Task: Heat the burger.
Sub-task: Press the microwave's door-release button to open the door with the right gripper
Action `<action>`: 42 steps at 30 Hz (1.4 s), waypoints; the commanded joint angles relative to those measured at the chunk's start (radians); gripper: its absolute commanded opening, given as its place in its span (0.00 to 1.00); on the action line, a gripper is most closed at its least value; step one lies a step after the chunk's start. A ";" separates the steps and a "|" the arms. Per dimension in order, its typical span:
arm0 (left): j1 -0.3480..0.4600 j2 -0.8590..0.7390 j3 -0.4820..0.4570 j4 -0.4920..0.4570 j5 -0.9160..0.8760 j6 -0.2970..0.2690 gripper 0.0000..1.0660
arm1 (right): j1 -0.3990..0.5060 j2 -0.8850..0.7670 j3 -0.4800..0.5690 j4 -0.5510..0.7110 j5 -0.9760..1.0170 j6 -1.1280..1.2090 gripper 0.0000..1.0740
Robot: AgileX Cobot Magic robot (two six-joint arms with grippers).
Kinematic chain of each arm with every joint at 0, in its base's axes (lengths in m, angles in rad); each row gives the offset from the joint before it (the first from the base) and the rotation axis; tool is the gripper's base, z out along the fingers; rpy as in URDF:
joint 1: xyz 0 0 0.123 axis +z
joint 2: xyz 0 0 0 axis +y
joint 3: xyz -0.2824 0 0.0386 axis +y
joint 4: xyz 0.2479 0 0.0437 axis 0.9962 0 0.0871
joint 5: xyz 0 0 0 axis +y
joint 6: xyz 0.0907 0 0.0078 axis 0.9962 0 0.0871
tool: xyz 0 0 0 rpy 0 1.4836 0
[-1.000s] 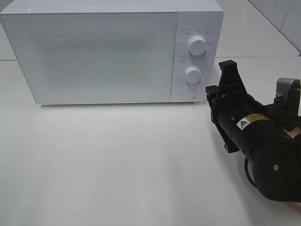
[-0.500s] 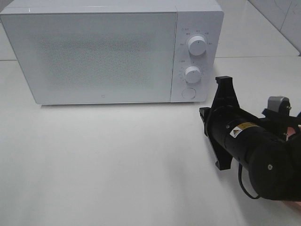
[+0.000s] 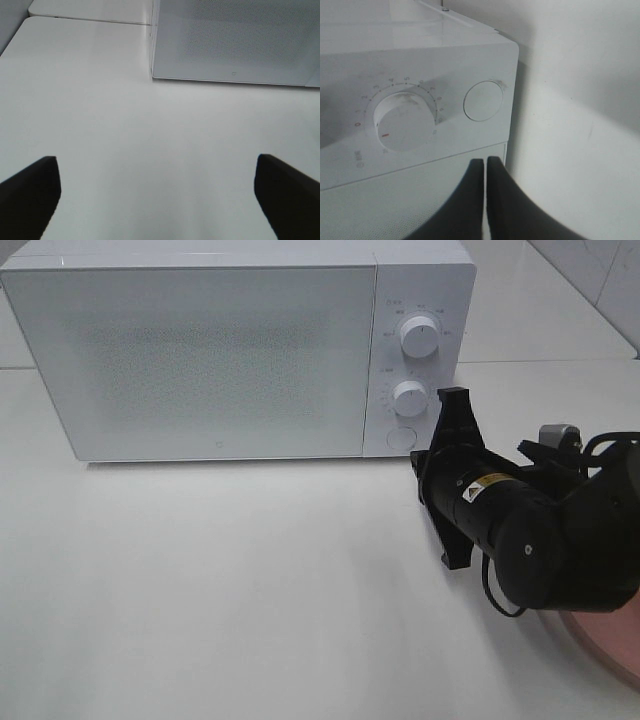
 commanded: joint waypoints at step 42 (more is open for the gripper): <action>-0.002 -0.013 0.004 -0.004 -0.011 -0.002 0.92 | -0.156 0.252 -0.312 -0.137 0.008 0.007 0.00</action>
